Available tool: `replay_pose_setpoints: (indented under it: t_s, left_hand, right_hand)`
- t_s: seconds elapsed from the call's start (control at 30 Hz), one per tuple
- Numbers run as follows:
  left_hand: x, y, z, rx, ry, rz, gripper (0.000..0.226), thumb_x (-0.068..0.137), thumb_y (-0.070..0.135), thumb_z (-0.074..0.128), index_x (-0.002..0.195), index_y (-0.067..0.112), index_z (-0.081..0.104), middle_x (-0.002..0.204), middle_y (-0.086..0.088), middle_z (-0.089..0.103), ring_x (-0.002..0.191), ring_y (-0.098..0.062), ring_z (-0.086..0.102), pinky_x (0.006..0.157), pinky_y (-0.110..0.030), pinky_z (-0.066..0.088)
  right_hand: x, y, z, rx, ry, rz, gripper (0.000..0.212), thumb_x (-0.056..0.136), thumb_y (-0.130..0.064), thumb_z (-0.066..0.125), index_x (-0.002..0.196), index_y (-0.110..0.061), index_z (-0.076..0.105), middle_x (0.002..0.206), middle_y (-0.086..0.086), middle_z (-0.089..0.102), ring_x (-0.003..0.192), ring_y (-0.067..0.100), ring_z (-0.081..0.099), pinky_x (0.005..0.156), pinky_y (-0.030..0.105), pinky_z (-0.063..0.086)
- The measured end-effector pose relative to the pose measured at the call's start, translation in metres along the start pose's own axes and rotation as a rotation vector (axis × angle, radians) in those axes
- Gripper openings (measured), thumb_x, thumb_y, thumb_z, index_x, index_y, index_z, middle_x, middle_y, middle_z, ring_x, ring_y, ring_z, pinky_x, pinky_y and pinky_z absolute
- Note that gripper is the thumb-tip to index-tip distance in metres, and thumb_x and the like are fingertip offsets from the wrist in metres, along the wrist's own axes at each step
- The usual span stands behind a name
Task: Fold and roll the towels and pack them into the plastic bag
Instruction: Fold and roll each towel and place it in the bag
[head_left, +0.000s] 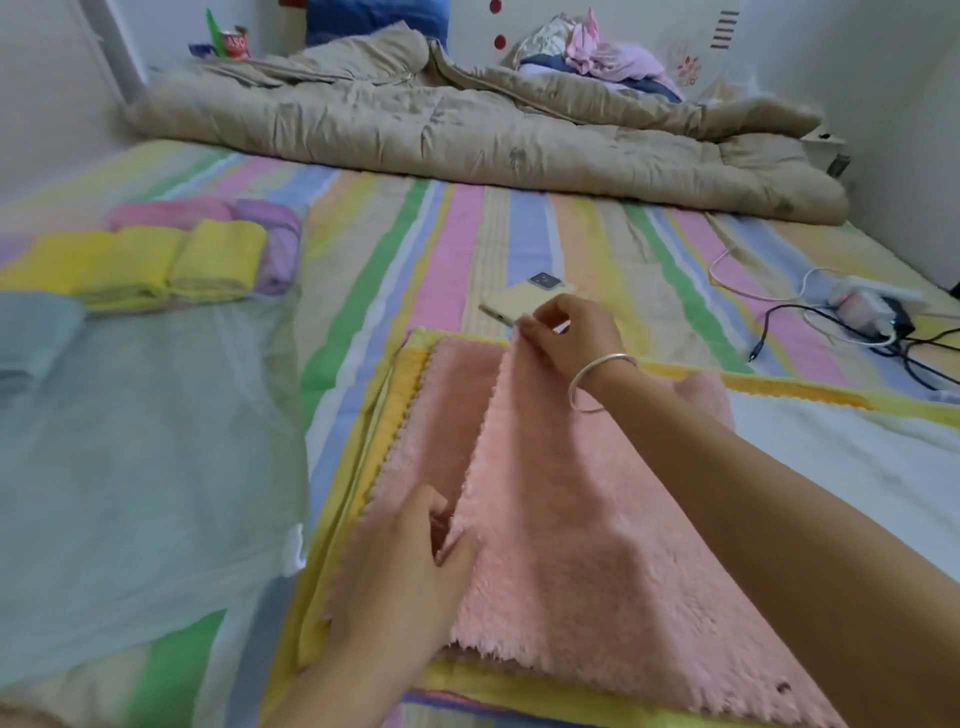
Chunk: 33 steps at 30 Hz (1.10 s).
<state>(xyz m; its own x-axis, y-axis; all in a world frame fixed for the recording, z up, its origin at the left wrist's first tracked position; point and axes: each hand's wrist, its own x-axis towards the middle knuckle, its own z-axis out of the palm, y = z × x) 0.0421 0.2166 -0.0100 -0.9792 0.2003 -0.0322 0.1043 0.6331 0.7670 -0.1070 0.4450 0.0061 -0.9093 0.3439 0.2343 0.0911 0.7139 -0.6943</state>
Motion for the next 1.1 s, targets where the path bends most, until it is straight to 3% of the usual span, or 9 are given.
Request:
replay_pose_setpoints:
  t_s: [0.13, 0.27, 0.37, 0.67, 0.77, 0.83, 0.97, 1.03, 1.1]
  left_hand:
    - [-0.008, -0.024, -0.02, 0.037, 0.101, -0.05, 0.027, 0.083, 0.039, 0.068, 0.076, 0.027, 0.045, 0.058, 0.005, 0.049, 0.054, -0.007, 0.046, 0.05, -0.022, 0.033]
    - [-0.011, -0.035, -0.029, 0.047, 0.129, -0.006, 0.02, 0.09, 0.023, 0.06, 0.088, 0.03, 0.041, 0.07, 0.007, 0.055, 0.065, -0.007, 0.051, 0.056, -0.02, 0.038]
    - [-0.009, -0.039, -0.035, 0.082, 0.157, 0.022, 0.017, 0.093, 0.019, 0.055, 0.092, 0.03, 0.041, 0.074, 0.01, 0.054, 0.07, -0.007, 0.053, 0.058, -0.023, 0.039]
    - [0.001, -0.044, -0.043, 0.228, 0.116, -0.006, 0.011, 0.095, 0.023, 0.05, 0.089, 0.03, 0.045, 0.087, 0.012, 0.059, 0.078, -0.005, 0.057, 0.067, -0.026, 0.047]
    - [-0.004, -0.038, -0.044, 0.347, 0.11, 0.005, 0.003, 0.098, 0.028, 0.043, 0.099, 0.031, 0.043, 0.101, 0.013, 0.054, 0.085, -0.007, 0.059, 0.071, -0.026, 0.049]
    - [-0.008, -0.034, -0.039, 0.54, 0.103, 0.035, 0.015, 0.096, 0.023, 0.049, 0.109, 0.029, 0.045, 0.111, 0.009, 0.049, 0.093, -0.009, 0.059, 0.072, -0.026, 0.05]
    - [-0.01, -0.019, -0.005, 0.615, 0.208, 0.338, 0.036, 0.069, 0.01, 0.07, 0.105, 0.013, 0.067, 0.124, -0.011, 0.061, 0.119, -0.031, 0.057, 0.092, -0.044, 0.053]
    - [-0.006, -0.008, 0.02, 0.546, 0.133, 0.444, 0.046, 0.082, 0.028, 0.055, 0.125, 0.013, 0.062, 0.14, -0.008, 0.053, 0.133, -0.026, 0.047, 0.108, -0.041, 0.04]
    - [-0.001, -0.002, 0.042, 0.511, 0.06, 0.456, 0.057, 0.089, 0.039, 0.036, 0.138, 0.013, 0.052, 0.147, -0.007, 0.046, 0.139, -0.023, 0.039, 0.111, -0.04, 0.024]
  right_hand:
    - [-0.001, -0.023, 0.04, 0.075, -0.089, 0.004, 0.015, 0.081, -0.037, 0.07, 0.08, -0.023, 0.066, 0.078, -0.007, 0.066, 0.077, 0.017, 0.063, 0.082, 0.034, 0.052]
    - [0.001, -0.041, 0.062, -0.048, -0.111, -0.018, 0.016, 0.085, -0.036, 0.068, 0.09, -0.021, 0.069, 0.094, -0.002, 0.069, 0.09, 0.018, 0.062, 0.077, 0.025, 0.045]
    - [0.005, -0.048, 0.069, -0.148, -0.122, -0.037, 0.02, 0.088, -0.034, 0.065, 0.097, -0.016, 0.07, 0.102, 0.001, 0.069, 0.096, 0.021, 0.061, 0.081, 0.029, 0.047]
    - [0.008, -0.045, 0.093, -0.21, -0.108, -0.089, 0.014, 0.088, -0.027, 0.065, 0.097, -0.016, 0.068, 0.101, 0.002, 0.066, 0.094, 0.022, 0.062, 0.079, 0.031, 0.049]
    - [-0.004, -0.041, 0.097, -0.068, -0.113, -0.142, 0.023, 0.087, -0.019, 0.061, 0.11, -0.018, 0.06, 0.116, 0.002, 0.054, 0.097, 0.019, 0.062, 0.088, 0.037, 0.049]
    - [-0.017, -0.04, 0.089, 0.076, -0.125, -0.157, 0.033, 0.088, -0.016, 0.061, 0.12, -0.019, 0.055, 0.127, 0.003, 0.046, 0.098, 0.018, 0.061, 0.094, 0.041, 0.047]
    - [-0.063, -0.028, 0.047, -0.177, -0.254, -0.34, 0.05, 0.092, -0.032, 0.055, 0.14, -0.024, 0.041, 0.154, 0.006, 0.025, 0.138, 0.024, 0.029, 0.112, 0.038, 0.026]
    - [-0.088, -0.009, 0.022, -0.409, -0.359, -0.358, 0.071, 0.086, -0.06, 0.03, 0.149, -0.028, 0.024, 0.16, 0.001, 0.007, 0.147, 0.022, 0.006, 0.117, 0.038, 0.01]
    - [-0.104, 0.018, -0.002, -0.586, -0.421, -0.275, 0.084, 0.076, -0.07, 0.004, 0.152, -0.033, 0.006, 0.16, -0.004, -0.01, 0.147, 0.018, -0.011, 0.118, 0.039, -0.004]
